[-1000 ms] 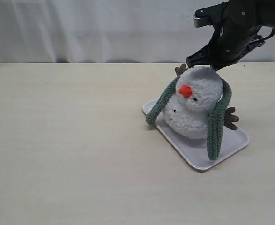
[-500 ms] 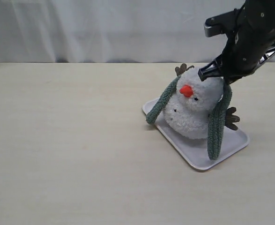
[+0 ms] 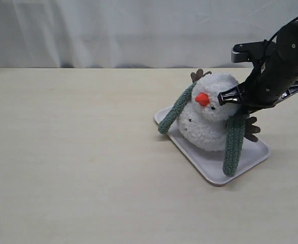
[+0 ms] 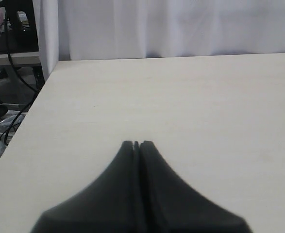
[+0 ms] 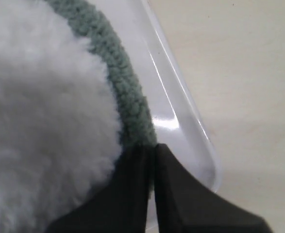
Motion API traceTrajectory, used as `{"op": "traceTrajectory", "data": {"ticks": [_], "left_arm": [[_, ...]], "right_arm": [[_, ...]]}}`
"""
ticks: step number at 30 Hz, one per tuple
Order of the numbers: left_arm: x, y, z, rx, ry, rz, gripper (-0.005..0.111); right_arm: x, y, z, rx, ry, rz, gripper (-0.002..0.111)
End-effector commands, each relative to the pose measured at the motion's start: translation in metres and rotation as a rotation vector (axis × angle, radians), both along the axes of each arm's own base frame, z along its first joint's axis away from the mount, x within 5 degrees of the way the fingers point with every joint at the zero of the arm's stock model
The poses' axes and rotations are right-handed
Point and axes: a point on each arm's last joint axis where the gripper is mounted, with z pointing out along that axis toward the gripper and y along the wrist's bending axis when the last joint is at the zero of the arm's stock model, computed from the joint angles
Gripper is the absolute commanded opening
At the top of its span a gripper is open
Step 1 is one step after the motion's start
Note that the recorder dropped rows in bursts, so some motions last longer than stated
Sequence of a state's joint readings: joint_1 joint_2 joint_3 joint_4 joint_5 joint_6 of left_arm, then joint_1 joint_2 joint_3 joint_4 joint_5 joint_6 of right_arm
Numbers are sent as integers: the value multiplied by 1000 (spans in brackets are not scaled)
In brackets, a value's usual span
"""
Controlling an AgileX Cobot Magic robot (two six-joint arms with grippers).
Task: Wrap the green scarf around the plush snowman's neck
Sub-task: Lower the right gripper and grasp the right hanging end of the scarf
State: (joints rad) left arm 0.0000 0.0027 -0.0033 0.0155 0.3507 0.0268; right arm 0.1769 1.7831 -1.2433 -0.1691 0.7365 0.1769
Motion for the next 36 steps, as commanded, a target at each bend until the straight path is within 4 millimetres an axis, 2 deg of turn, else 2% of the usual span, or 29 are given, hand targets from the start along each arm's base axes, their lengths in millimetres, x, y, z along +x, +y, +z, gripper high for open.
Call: {"op": "traceTrajectory", "data": {"ticks": [1, 5, 11, 15, 20, 23, 25, 32, 36], "left_arm": [[0, 0, 0, -3, -16, 0, 0], [0, 0, 0, -3, -16, 0, 0], [0, 0, 0, -3, -16, 0, 0], [0, 0, 0, -3, -10, 0, 0], [0, 0, 0, -3, -10, 0, 0], [0, 0, 0, -3, -10, 0, 0], [0, 0, 0, -3, -10, 0, 0], [0, 0, 0, -3, -10, 0, 0], [0, 0, 0, -3, -10, 0, 0]], "right_arm": [[-3, -2, 9, 4, -24, 2, 4], [-9, -3, 30, 3, -81, 24, 4], [-30, -7, 71, 16, -163, 36, 6], [-50, -5, 89, 43, -129, 92, 18], [-68, 1, 97, 121, -48, 142, 35], [-80, 4, 92, 158, -8, 167, 45], [-87, 5, 82, 172, 25, 172, 49], [-108, 3, 32, 197, 87, 144, 50], [-115, 5, 3, 239, 18, 136, 50]]}}
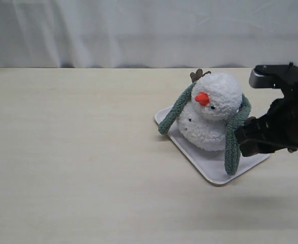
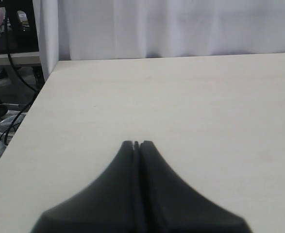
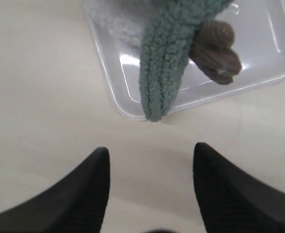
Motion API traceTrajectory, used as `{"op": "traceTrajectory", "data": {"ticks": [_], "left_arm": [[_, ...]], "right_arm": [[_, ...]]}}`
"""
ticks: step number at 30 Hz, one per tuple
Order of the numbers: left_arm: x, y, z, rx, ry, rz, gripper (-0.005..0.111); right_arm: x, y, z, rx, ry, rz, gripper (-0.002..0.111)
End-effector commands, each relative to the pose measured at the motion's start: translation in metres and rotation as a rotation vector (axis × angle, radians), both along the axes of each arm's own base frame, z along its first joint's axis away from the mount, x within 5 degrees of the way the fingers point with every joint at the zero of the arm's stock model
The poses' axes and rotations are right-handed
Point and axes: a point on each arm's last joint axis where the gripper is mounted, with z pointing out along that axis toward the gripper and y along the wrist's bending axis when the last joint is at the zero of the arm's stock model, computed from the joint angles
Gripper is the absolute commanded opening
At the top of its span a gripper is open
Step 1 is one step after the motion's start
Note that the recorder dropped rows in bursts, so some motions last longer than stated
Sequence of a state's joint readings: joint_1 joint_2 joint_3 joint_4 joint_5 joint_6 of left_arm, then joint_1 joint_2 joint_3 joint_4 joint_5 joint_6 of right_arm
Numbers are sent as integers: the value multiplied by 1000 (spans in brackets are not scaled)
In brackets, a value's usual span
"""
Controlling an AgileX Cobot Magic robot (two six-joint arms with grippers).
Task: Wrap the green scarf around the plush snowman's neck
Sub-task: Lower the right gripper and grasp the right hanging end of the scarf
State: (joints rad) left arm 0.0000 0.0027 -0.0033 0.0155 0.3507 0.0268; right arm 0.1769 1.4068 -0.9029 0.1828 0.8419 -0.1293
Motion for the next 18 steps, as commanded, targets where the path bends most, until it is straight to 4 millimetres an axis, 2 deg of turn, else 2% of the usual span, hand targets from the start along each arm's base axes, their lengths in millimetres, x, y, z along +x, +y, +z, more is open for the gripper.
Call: {"op": "traceTrajectory", "data": {"ticks": [1, 9, 18], "left_arm": [[0, 0, 0, -3, -10, 0, 0], [0, 0, 0, -3, -14, 0, 0], [0, 0, 0, -3, -14, 0, 0]], "right_arm": [[-4, 2, -26, 61, -113, -23, 50], [-3, -6, -47, 42, -329, -88, 50], [3, -5, -73, 52, -257, -148, 50]]}}
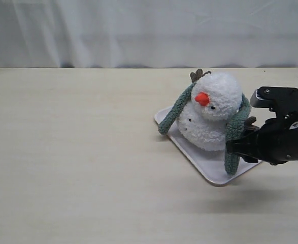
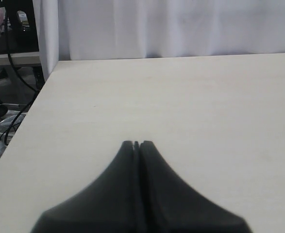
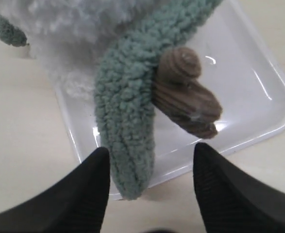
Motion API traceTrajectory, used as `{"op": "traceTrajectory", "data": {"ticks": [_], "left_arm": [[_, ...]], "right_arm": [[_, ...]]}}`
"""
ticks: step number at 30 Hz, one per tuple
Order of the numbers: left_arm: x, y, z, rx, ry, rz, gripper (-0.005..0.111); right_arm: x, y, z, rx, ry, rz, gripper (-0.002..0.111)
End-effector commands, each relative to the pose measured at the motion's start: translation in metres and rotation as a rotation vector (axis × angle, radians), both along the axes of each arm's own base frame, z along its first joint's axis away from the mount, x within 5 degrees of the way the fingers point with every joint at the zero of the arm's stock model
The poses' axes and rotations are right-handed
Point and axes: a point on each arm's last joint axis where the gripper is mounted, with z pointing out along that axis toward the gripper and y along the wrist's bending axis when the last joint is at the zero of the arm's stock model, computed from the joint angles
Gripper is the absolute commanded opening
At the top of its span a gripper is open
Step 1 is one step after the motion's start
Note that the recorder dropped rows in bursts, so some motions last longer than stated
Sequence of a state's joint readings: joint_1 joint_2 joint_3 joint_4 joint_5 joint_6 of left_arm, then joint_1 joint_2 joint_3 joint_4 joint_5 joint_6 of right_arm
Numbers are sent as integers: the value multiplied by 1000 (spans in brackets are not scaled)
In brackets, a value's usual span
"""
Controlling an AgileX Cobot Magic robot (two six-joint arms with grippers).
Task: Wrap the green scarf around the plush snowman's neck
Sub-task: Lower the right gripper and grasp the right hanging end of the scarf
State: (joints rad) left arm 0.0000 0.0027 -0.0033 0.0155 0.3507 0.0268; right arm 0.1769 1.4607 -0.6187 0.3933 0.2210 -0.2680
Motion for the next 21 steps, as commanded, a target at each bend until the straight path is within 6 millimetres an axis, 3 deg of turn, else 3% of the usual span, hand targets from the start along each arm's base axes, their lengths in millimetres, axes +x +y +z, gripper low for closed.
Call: {"op": "traceTrajectory", "data": {"ticks": [1, 11, 16, 21], "left_arm": [[0, 0, 0, -3, -14, 0, 0], [0, 0, 0, -3, -14, 0, 0], [0, 0, 0, -3, -14, 0, 0], [0, 0, 0, -3, -7, 0, 0]], "right_arm": [[4, 0, -12, -5, 22, -15, 50], [4, 0, -25, -11, 87, -10, 50], [5, 26, -21, -38, -18, 89, 50], [13, 30, -32, -26, -52, 36, 50]]}}
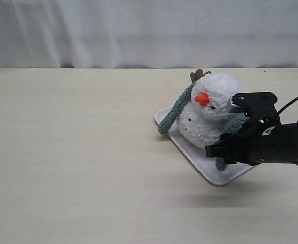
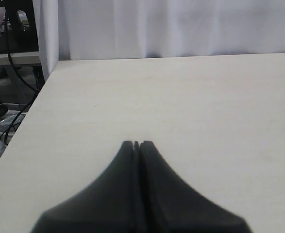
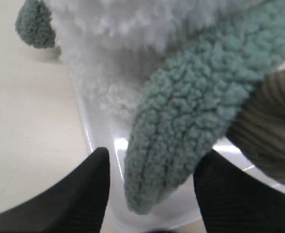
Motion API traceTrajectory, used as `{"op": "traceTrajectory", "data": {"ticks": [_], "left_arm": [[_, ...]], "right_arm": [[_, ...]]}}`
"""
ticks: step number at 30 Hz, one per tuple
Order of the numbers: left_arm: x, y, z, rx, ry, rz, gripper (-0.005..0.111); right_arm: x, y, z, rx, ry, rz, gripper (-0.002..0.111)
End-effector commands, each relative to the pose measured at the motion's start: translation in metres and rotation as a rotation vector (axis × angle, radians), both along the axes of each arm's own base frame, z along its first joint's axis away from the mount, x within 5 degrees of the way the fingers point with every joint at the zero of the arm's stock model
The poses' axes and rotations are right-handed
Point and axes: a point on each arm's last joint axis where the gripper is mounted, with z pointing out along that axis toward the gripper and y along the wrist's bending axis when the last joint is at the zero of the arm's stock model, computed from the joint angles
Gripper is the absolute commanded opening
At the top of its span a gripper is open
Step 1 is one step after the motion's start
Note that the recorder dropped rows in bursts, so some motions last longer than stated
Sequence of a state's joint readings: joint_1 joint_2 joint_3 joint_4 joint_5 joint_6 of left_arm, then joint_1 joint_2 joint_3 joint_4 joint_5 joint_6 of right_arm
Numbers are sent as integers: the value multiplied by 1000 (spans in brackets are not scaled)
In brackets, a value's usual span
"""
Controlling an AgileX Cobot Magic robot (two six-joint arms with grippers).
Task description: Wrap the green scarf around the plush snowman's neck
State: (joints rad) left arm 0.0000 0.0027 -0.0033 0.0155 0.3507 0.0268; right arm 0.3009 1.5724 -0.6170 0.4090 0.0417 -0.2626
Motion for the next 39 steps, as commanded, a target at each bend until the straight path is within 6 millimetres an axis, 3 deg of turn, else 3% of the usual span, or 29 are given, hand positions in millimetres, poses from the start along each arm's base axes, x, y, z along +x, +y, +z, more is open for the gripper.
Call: {"op": "traceTrajectory", "data": {"ticks": [1, 3, 5, 10, 19, 28, 39], "left_arm": [[0, 0, 0, -3, -7, 0, 0], [0, 0, 0, -3, -7, 0, 0], [0, 0, 0, -3, -7, 0, 0], [0, 0, 0, -3, -7, 0, 0], [0, 0, 0, -3, -7, 0, 0], [0, 0, 1, -3, -16, 0, 0], [0, 0, 1, -3, -16, 0, 0]], "right_arm": [[4, 1, -15, -7, 22, -25, 50], [7, 0, -24, -19, 33, -31, 48], [8, 1, -28, -24, 33, -32, 39], [5, 1, -26, -21, 54, -22, 4], [-8, 3, -29, -33, 190, 50, 4], [2, 2, -24, 26, 93, -68, 4], [-7, 4, -27, 7, 181, 7, 4]]}}
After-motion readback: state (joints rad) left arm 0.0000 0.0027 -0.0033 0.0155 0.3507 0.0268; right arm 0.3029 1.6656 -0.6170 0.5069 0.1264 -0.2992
